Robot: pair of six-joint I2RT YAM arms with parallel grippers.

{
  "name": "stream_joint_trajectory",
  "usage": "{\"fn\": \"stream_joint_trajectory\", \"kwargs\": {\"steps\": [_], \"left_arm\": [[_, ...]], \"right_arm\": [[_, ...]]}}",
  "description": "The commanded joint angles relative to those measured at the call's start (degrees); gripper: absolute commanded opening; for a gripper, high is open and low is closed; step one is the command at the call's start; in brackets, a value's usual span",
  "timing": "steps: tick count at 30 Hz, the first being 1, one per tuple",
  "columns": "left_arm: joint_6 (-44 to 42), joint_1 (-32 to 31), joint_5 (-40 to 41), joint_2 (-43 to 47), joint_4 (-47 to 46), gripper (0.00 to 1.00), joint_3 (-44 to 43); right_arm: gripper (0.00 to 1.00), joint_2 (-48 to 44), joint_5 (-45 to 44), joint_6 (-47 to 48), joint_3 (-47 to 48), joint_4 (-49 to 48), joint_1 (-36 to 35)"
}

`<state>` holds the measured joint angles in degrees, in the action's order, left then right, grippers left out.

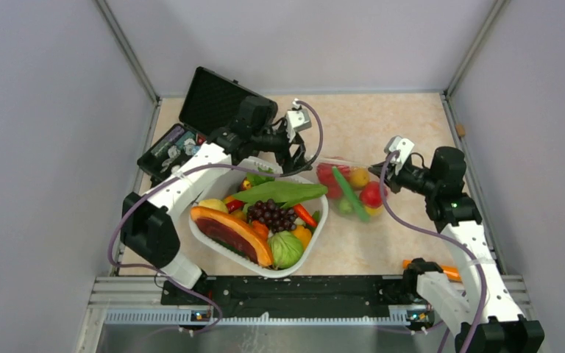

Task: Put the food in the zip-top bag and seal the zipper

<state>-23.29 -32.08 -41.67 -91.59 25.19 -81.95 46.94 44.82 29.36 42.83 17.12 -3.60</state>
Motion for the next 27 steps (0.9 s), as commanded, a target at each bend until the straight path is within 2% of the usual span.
{"fn": "stream_joint_trajectory", "kwargs": {"steps": [1,8,14,19,21,27], "left_arm": [[8.98,0.01,-0.64,5.73,-13.87,0.97,3.38],[16.2,0.37,7.61,15.21,-27.51,0.99,13.08],[18.23,0.52,12.36,19.68,-30.13,0.99,17.27],[19.7,0.64,14.03,20.88,-31.74,0.99,19.01],[20.56,0.66,14.68,20.61,-31.7,0.99,18.89],[21.78,0.68,14.91,20.68,-30.84,0.99,18.85]], "right_arm": [[0.0,-2.24,1.0,-2.64,0.27,-6.24,0.32],[0.0,-4.72,-1.3,-8.15,-0.48,-12.54,0.32],[0.0,-5.71,-4.75,-11.2,2.95,-11.72,0.34],[0.0,-6.01,-12.25,-14.68,4.95,-8.88,0.29],[0.0,-5.09,-18.05,-17.97,6.38,-7.38,0.33],[0.0,-4.1,-28.97,-21.83,7.05,-7.88,0.3]]}}
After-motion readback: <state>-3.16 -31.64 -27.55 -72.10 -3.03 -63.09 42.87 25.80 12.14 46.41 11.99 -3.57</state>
